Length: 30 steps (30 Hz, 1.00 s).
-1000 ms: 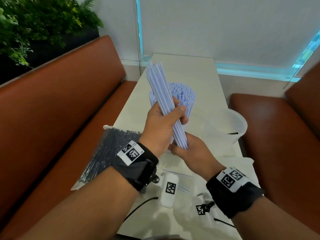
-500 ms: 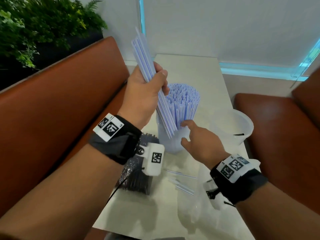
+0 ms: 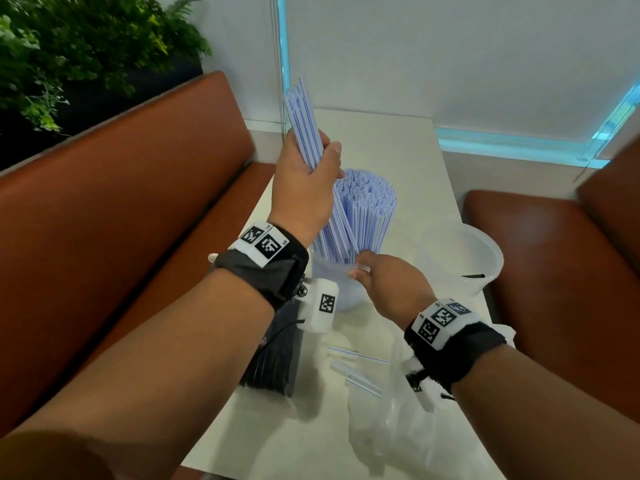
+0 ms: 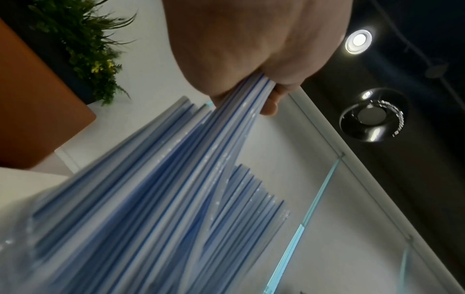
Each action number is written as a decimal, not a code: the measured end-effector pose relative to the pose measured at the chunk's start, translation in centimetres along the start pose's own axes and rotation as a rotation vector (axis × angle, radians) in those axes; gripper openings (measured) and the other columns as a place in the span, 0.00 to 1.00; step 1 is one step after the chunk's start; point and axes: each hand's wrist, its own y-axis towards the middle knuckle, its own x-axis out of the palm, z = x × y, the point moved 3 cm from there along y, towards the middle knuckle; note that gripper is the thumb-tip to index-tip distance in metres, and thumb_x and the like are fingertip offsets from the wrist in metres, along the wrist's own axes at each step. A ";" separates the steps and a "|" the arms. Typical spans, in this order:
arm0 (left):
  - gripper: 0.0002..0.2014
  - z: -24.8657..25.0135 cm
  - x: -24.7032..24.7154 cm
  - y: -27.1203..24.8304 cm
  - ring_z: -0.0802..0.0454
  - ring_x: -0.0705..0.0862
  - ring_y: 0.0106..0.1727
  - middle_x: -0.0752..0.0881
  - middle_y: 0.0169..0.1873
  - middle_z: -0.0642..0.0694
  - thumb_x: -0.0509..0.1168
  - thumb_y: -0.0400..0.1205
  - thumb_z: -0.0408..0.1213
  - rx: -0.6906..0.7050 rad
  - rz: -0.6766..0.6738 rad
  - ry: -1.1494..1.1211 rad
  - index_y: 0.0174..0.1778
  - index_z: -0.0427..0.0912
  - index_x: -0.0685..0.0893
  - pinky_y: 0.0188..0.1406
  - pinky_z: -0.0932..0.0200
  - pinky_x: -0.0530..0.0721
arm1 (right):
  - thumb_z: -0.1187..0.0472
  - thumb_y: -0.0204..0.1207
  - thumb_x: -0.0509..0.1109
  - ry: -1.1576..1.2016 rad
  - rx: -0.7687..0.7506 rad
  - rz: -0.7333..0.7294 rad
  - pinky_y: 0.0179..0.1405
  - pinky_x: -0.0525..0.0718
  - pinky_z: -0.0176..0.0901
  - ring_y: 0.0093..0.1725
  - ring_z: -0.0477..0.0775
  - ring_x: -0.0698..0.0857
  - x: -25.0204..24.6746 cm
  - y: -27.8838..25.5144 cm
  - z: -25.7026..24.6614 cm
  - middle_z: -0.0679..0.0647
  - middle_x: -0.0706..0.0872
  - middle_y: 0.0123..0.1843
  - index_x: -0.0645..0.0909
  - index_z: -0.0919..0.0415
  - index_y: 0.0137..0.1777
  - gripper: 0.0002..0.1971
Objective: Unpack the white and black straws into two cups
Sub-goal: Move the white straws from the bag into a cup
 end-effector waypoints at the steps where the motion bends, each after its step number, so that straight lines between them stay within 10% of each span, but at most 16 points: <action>1: 0.06 -0.2 0.0 -0.1 0.48 0.85 0.37 0.82 0.35 0.52 0.66 0.83 0.36 0.009 -0.008 0.059 0.45 0.49 0.76 0.42 0.55 0.86 | 0.44 0.87 0.59 -0.008 -0.004 0.002 0.37 0.70 0.47 0.48 0.58 0.83 0.0 0.0 0.0 0.48 0.81 0.44 0.73 0.46 0.55 0.09; 6: 0.06 -0.4 -0.7 0.4 0.63 0.83 0.39 0.83 0.35 0.64 0.68 0.82 0.37 0.082 -0.026 0.193 0.42 0.53 0.80 0.42 0.70 0.80 | 0.43 0.87 0.58 -0.018 -0.006 0.013 0.36 0.69 0.47 0.45 0.57 0.81 0.2 -0.1 0.0 0.48 0.81 0.44 0.73 0.46 0.57 0.09; 14: 0.10 -0.9 -0.6 -0.3 0.50 0.89 0.40 0.88 0.38 0.58 0.67 0.82 0.43 0.113 -0.013 0.168 0.44 0.67 0.78 0.43 0.39 0.90 | 0.41 0.87 0.57 -0.027 -0.005 0.012 0.33 0.68 0.47 0.42 0.55 0.78 0.1 0.0 0.1 0.49 0.83 0.44 0.73 0.47 0.58 0.11; 23: 0.10 -3.1 0.0 -2.1 0.44 0.84 0.49 0.86 0.40 0.52 0.64 0.83 0.49 0.158 -0.118 0.508 0.46 0.47 0.83 0.56 0.38 0.82 | 0.41 0.87 0.57 -0.065 0.001 0.008 0.30 0.66 0.46 0.41 0.56 0.77 0.0 -0.1 -0.2 0.48 0.80 0.41 0.73 0.48 0.57 0.12; 30: 0.18 -3.6 -0.8 -2.3 0.43 0.78 0.68 0.83 0.61 0.46 0.68 0.82 0.54 -0.004 -0.304 0.667 0.62 0.47 0.84 0.69 0.40 0.76 | 0.43 0.88 0.56 -0.067 0.003 -0.016 0.35 0.71 0.47 0.46 0.59 0.82 -0.1 -0.2 -0.2 0.50 0.81 0.44 0.73 0.49 0.60 0.12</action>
